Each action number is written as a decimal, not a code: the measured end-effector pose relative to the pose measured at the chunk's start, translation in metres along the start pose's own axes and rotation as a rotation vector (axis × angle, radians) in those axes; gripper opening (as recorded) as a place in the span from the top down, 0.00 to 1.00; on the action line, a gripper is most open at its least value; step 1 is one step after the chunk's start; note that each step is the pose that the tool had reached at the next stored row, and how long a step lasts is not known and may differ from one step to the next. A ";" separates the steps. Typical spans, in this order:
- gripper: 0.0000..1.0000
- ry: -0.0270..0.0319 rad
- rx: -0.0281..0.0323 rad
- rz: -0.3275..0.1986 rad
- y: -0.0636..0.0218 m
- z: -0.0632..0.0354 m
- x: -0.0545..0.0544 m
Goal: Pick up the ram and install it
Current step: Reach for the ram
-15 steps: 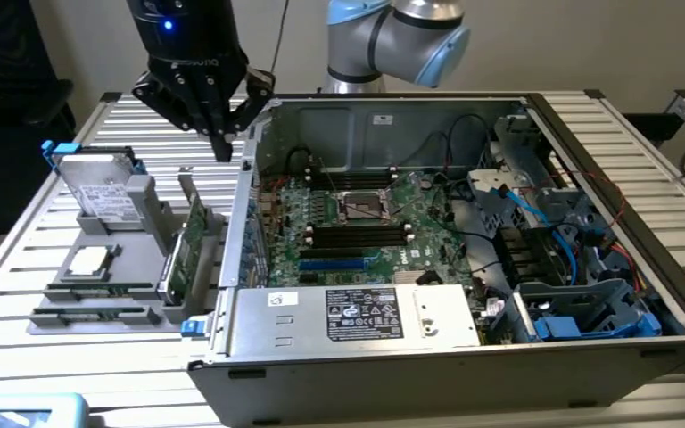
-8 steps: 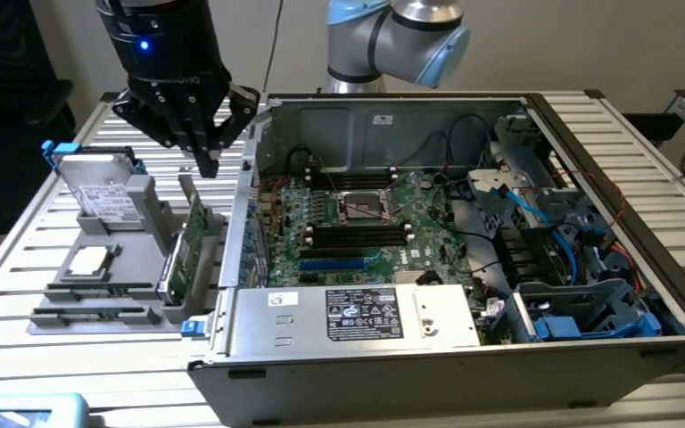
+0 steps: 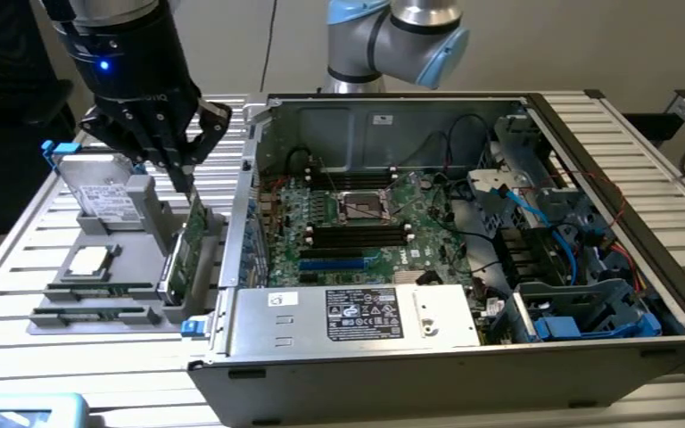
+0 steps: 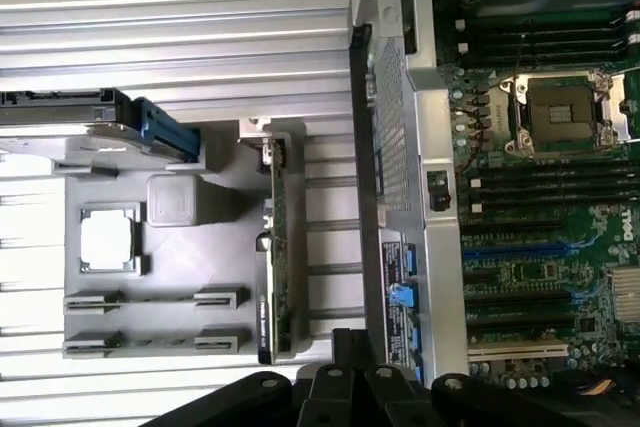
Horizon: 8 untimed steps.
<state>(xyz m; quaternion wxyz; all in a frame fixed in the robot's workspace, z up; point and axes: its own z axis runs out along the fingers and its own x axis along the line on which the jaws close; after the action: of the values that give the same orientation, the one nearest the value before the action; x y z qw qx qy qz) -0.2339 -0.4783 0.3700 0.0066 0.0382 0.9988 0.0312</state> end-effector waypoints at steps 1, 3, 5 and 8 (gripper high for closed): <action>0.89 0.0006 -0.0008 0.000 -0.0017 0.0006 0.004; 0.89 0.0012 -0.0017 0.000 -0.0044 0.0023 0.012; 0.89 0.0014 -0.0020 0.000 -0.0068 0.0043 0.021; 0.89 0.0018 -0.0020 0.000 -0.0099 0.0081 0.035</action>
<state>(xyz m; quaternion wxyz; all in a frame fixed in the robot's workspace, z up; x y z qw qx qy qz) -0.2693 -0.4850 0.3609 0.0057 0.0382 0.9987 0.0322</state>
